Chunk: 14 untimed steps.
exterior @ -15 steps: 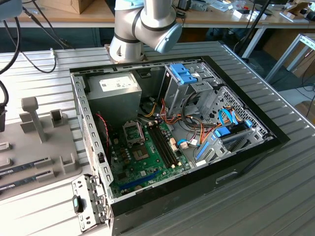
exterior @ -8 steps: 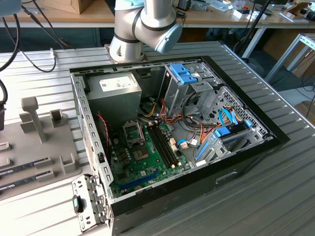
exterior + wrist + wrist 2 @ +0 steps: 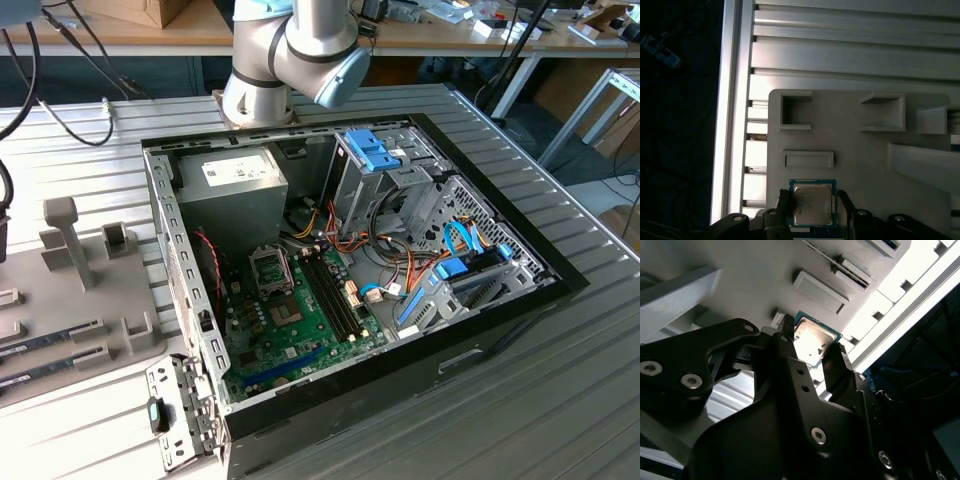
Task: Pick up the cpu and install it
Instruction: 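Pick up the cpu and move it towards the insertion slot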
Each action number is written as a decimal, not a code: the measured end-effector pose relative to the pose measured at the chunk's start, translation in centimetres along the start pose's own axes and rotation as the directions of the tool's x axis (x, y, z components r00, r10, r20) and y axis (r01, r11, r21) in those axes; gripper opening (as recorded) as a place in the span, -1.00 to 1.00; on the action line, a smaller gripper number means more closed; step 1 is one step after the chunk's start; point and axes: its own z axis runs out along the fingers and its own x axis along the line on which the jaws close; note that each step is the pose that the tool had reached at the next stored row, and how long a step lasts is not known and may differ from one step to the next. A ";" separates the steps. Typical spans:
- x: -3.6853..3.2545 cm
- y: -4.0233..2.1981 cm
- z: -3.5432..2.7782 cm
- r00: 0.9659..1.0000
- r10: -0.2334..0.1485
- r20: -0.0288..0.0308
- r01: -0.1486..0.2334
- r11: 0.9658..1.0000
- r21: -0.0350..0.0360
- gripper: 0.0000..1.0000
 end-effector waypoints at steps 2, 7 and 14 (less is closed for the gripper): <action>0.00 0.00 -0.18 1.000 0.000 0.000 0.000 1.000 0.000 -0.05; -0.03 0.00 -0.50 1.000 0.000 0.000 0.000 1.000 0.000 -0.05; -0.05 0.01 -0.95 1.000 0.000 0.000 0.000 1.000 0.000 -0.05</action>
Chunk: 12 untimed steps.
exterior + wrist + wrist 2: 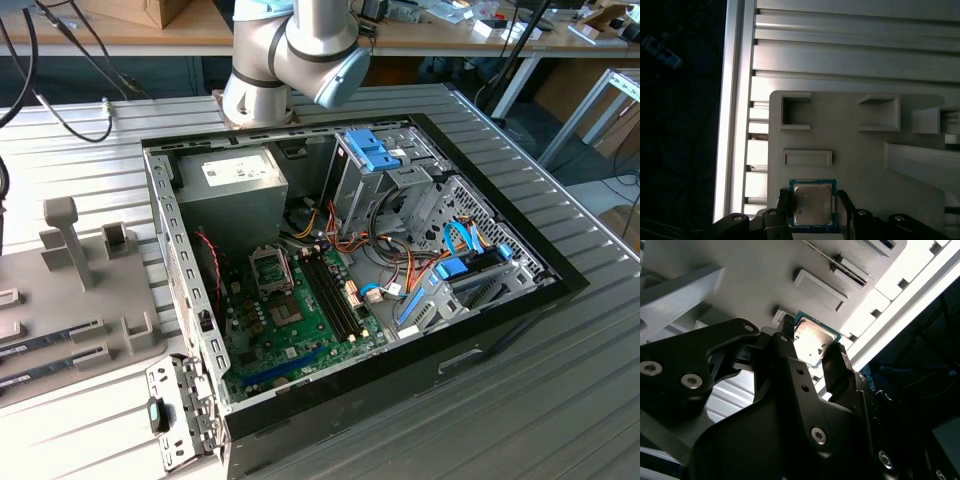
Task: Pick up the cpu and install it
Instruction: 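Pick up the cpu and move it towards the insertion slot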
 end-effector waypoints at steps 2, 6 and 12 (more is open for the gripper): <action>-0.01 0.00 -0.17 1.000 0.000 0.000 0.000 1.000 0.000 -0.05; -0.02 0.01 -0.52 1.000 0.000 0.000 0.000 1.000 0.000 -0.05; -0.04 0.01 -1.00 1.000 0.000 0.000 0.000 1.000 0.000 -0.05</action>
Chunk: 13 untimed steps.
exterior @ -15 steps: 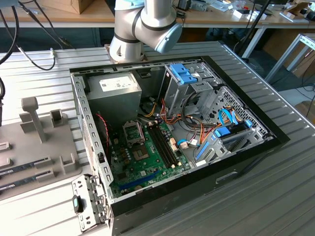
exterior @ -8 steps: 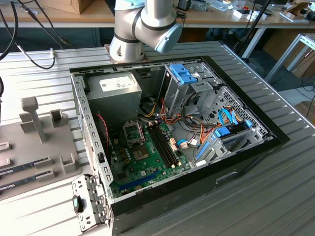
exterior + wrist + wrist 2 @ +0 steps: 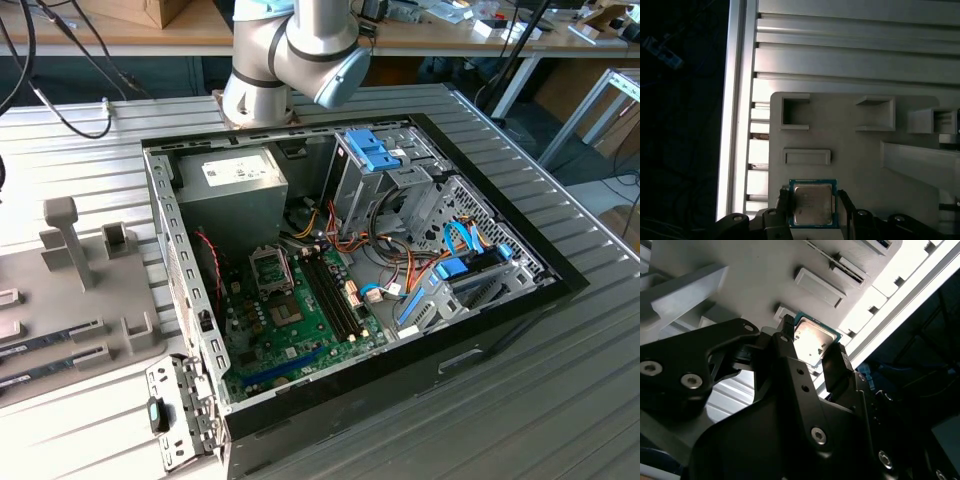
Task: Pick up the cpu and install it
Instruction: 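Pick up the cpu and move it towards the insertion slot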
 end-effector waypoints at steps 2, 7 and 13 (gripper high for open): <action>-0.01 0.00 -0.33 1.000 0.000 0.000 0.000 1.000 0.000 -0.05; -0.03 0.01 -0.71 1.000 0.000 0.000 0.000 1.000 0.000 -0.05; -0.05 0.02 -1.14 1.000 0.000 0.000 0.000 1.000 0.000 -0.05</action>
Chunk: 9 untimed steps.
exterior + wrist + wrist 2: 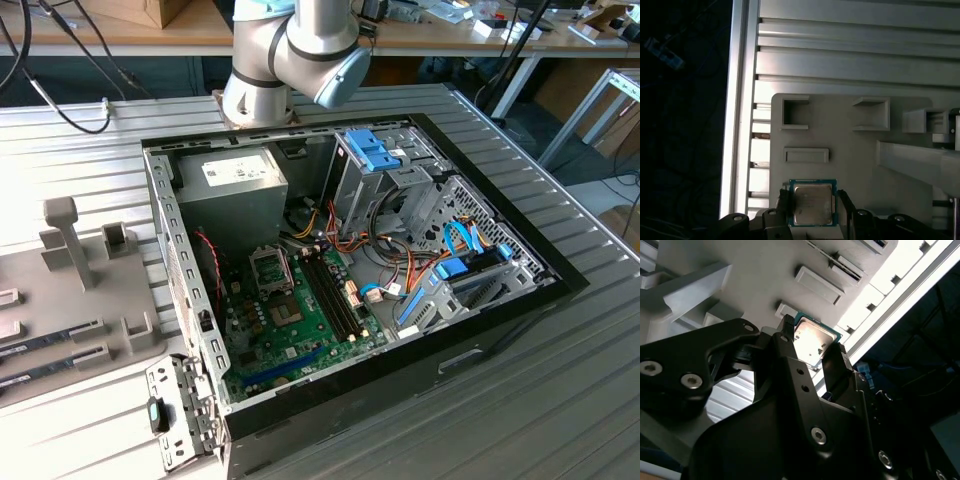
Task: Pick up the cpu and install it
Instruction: 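Pick up the cpu and move it towards the insertion slot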
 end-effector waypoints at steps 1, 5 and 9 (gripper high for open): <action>0.00 0.00 -0.10 1.000 0.000 0.000 0.000 1.000 0.000 -0.05; -0.02 0.01 -0.46 1.000 0.000 0.000 0.000 1.000 0.000 -0.05; -0.03 0.01 -0.77 1.000 0.000 0.000 0.000 1.000 0.000 -0.05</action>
